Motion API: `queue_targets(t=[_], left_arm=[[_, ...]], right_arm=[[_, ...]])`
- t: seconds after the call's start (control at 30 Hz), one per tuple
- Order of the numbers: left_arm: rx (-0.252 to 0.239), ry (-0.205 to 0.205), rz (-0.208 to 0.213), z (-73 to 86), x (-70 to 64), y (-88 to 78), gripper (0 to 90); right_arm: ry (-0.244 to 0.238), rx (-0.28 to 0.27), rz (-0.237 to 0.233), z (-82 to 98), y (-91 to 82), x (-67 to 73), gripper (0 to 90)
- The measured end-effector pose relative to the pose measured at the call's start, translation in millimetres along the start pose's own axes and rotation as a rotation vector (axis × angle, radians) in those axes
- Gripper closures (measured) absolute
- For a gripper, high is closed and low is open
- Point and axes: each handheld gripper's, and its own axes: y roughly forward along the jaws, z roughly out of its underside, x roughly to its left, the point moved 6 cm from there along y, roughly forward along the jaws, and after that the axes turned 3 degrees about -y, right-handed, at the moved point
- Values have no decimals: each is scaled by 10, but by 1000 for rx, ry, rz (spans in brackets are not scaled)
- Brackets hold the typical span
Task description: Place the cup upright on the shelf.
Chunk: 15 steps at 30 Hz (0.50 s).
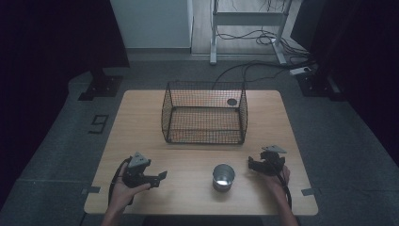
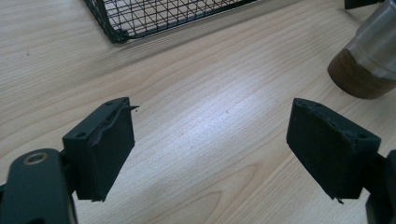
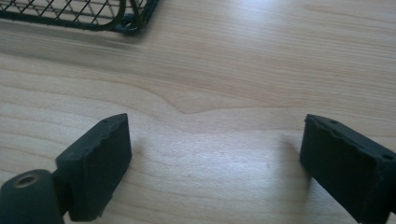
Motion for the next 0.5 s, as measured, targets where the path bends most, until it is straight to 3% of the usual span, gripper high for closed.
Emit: queue_targets(t=[0.17, 0.5], left_arm=[[-2, 1, -2, -6, -4, 2, 155], [-6, -3, -1, -8, -2, -3, 155]], right_arm=[[23, -37, -22, -51, -108, -28, 130], [14, -110, -64, -151, -352, 36, 143]])
